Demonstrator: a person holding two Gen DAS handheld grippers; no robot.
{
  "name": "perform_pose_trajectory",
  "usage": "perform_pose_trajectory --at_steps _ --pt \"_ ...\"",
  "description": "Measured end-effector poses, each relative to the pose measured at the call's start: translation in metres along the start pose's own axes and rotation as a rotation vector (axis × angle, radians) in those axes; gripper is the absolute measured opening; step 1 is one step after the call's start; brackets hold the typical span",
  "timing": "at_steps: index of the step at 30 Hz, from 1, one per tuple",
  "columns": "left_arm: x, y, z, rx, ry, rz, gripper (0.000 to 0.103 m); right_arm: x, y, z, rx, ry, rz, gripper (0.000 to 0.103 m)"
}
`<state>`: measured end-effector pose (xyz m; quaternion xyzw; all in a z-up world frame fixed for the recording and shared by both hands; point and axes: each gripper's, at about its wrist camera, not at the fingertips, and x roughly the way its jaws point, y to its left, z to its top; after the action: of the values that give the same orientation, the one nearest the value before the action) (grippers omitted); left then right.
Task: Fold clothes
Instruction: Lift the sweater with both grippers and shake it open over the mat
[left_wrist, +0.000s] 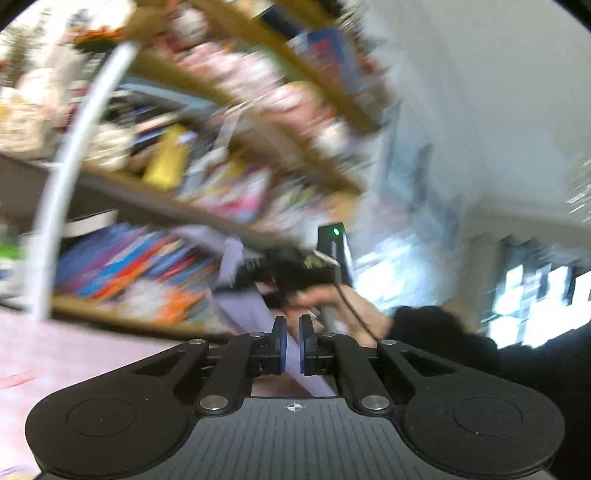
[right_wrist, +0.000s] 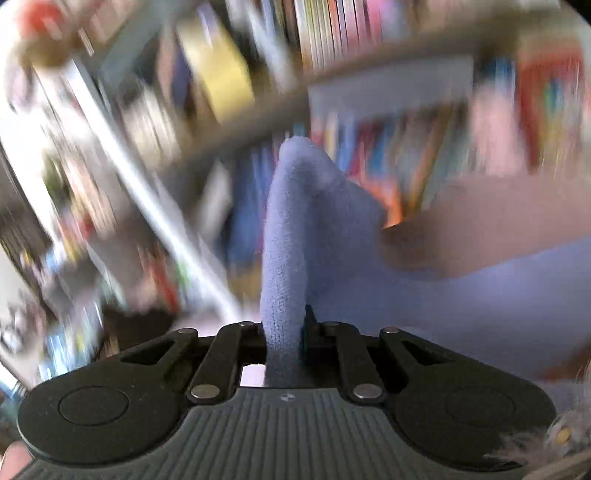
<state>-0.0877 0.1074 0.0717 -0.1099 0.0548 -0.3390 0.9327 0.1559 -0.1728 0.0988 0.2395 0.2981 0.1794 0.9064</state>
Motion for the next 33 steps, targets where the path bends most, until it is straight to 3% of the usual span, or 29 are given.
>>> perform_pose_trajectory --at_steps 2,3,5,7,8,9,11,12,15,18,21,25,29,31,33 --pt "0.002 0.010 -0.005 0.001 0.054 0.078 0.008 0.049 -0.007 -0.037 0.066 0.146 -0.002 0.012" --pt "0.002 0.014 -0.007 -0.006 0.075 0.101 0.009 0.065 -0.007 -0.048 0.106 0.174 0.013 0.012" --pt "0.006 0.022 -0.008 -0.023 0.108 0.127 0.010 0.090 -0.004 -0.059 0.150 0.173 0.019 0.012" --pt "0.013 0.027 -0.009 -0.034 0.142 0.155 0.018 0.103 -0.003 -0.063 0.153 0.159 0.009 0.015" --pt "0.017 0.028 -0.011 -0.033 0.159 0.173 0.027 0.107 -0.003 -0.062 0.142 0.159 0.004 0.015" --pt "0.020 0.028 -0.012 -0.033 0.178 0.191 0.044 0.111 -0.002 -0.059 0.125 0.163 -0.001 0.021" --pt "0.029 0.029 -0.018 -0.033 0.214 0.224 0.070 0.108 0.010 -0.052 0.029 0.183 0.011 0.043" --pt "0.033 0.029 -0.022 -0.032 0.232 0.234 0.073 0.103 0.016 -0.049 -0.025 0.185 0.019 0.057" --pt "0.042 0.030 -0.035 -0.038 0.289 0.233 0.073 0.063 0.019 -0.046 -0.238 0.132 0.020 0.063" --pt "0.058 0.032 -0.042 -0.020 0.344 0.254 0.073 0.015 -0.001 -0.041 -0.391 0.088 -0.058 0.064" --pt "0.071 0.033 -0.044 0.027 0.376 0.274 0.073 -0.033 -0.042 -0.035 -0.442 0.058 -0.191 0.065" --pt "0.096 0.049 -0.046 0.035 0.464 0.284 0.071 -0.086 -0.106 -0.032 -0.398 0.099 -0.379 0.065" --pt "0.121 0.066 -0.052 0.014 0.559 0.289 0.050 -0.126 -0.153 -0.036 -0.302 0.117 -0.442 0.065" --pt "0.129 0.070 -0.058 0.005 0.592 0.305 0.041 -0.134 -0.168 -0.040 -0.252 0.123 -0.443 0.064" --pt "0.134 0.071 -0.065 0.002 0.610 0.306 0.025 -0.134 -0.175 -0.046 -0.219 0.132 -0.452 0.061"
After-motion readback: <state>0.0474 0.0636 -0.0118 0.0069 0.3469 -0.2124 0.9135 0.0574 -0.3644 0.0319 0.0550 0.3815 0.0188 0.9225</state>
